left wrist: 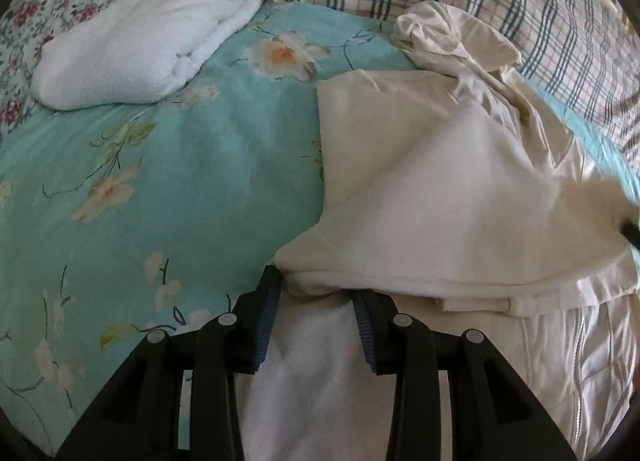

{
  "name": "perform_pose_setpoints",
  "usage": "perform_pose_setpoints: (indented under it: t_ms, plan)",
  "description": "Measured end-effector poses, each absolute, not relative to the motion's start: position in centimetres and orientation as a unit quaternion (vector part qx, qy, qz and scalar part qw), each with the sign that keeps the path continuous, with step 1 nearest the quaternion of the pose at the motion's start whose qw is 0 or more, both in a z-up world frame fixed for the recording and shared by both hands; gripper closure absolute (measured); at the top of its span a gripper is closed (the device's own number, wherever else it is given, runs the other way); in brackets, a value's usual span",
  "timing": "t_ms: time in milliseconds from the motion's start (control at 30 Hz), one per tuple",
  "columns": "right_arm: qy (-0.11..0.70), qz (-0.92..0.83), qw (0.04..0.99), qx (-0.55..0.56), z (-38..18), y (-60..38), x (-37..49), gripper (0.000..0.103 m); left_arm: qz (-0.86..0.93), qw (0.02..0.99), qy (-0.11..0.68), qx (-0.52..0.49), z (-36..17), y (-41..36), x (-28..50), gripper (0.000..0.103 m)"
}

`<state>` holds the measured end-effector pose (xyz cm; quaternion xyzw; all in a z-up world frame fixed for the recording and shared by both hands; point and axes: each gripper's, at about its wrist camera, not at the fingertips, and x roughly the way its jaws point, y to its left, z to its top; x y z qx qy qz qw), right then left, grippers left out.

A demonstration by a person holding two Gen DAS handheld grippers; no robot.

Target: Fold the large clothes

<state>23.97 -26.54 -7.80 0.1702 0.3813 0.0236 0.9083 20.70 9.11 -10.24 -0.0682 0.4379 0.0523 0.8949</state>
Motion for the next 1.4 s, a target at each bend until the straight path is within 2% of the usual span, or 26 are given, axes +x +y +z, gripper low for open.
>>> perform_pose_setpoints:
  t_ms: [200, 433, 533, 567, 667, 767, 867, 1033, 1167, 1233, 1400]
  plan:
    - [0.437, 0.014, 0.871, 0.222, -11.9, -30.1, 21.5, 0.096, 0.058, 0.894, 0.44, -0.053, -10.1, 8.7, 19.7, 0.067]
    - [0.381, 0.004, 0.896, 0.227, -8.8, -31.3, 20.2, 0.099, 0.053, 0.889, 0.45, -0.066, -9.9, 10.0, 18.8, 0.066]
    - [0.407, 0.006, 0.885, 0.224, -9.3, -31.2, 20.4, 0.099, 0.049, 0.885, 0.458, -0.071, -10.3, 10.5, 18.4, 0.065]
    - [0.436, 0.007, 0.874, 0.217, -10.2, -31.1, 20.6, 0.098, 0.042, 0.884, 0.459, -0.081, -10.4, 10.9, 18.2, 0.065]
    - [0.448, -0.009, 0.868, 0.217, -10.8, -31.6, 19.6, 0.091, 0.009, 0.877, 0.465, -0.124, -9.9, 12.2, 17.8, 0.067]
    - [0.395, -0.041, 0.895, 0.204, -8.3, -32.3, 17.2, 0.089, -0.044, 0.865, 0.458, -0.2, -8.6, 14.0, 17.3, 0.065]
    - [0.36, -0.046, 0.913, 0.189, -6.4, -32.3, 16.9, 0.089, -0.07, 0.865, 0.433, -0.245, -6.7, 15.1, 18.1, 0.056]
    - [0.387, 0.053, 0.904, 0.176, -6.9, -29.2, 21.9, 0.089, -0.087, 0.87, 0.427, -0.23, -6.1, 12.6, 22.8, 0.053]
    - [0.458, 0.052, 0.871, 0.17, -10.5, -28.3, 26.0, 0.089, -0.104, 0.869, 0.451, -0.175, -7.6, 8.8, 26.0, 0.053]
    - [0.473, 0.028, 0.863, 0.175, -11.5, -29.5, 25.6, 0.089, -0.081, 0.862, 0.476, -0.151, -9.4, 8.4, 26.9, 0.055]
    - [0.453, 0.016, 0.87, 0.192, -10.8, -31.8, 21.7, 0.089, -0.088, 0.867, 0.465, -0.155, -9.9, 9.3, 26.4, 0.058]
